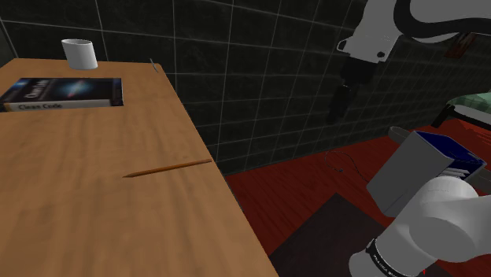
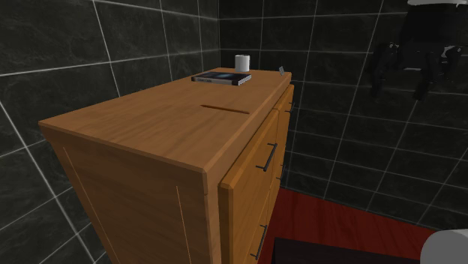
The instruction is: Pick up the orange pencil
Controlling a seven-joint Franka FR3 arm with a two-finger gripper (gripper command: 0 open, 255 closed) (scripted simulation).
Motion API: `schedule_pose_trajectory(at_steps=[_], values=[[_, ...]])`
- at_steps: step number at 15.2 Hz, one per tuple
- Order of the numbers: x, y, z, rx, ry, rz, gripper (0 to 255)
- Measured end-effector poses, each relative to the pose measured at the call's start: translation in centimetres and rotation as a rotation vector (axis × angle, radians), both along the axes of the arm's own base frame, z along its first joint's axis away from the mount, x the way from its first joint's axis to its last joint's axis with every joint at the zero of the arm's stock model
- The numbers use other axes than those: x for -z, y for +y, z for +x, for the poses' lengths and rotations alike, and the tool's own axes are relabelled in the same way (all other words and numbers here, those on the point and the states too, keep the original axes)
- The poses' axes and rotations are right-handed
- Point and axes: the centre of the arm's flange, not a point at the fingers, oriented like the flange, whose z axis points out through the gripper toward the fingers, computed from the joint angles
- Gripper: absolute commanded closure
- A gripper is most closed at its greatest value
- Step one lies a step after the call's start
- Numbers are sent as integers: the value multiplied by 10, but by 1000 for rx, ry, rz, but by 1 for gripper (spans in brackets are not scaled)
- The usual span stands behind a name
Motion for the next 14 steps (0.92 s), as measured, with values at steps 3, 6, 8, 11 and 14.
schedule_pose_trajectory(at_steps=[3,6,8,11,14], values=[[0,11,13,-43,-7,-9,0],[4,40,39,-141,-22,-30,0],[2,62,53,-211,-33,-45,0],[7,95,74,-318,-49,-67,0],[11,132,90,-424,-66,-89,0]])
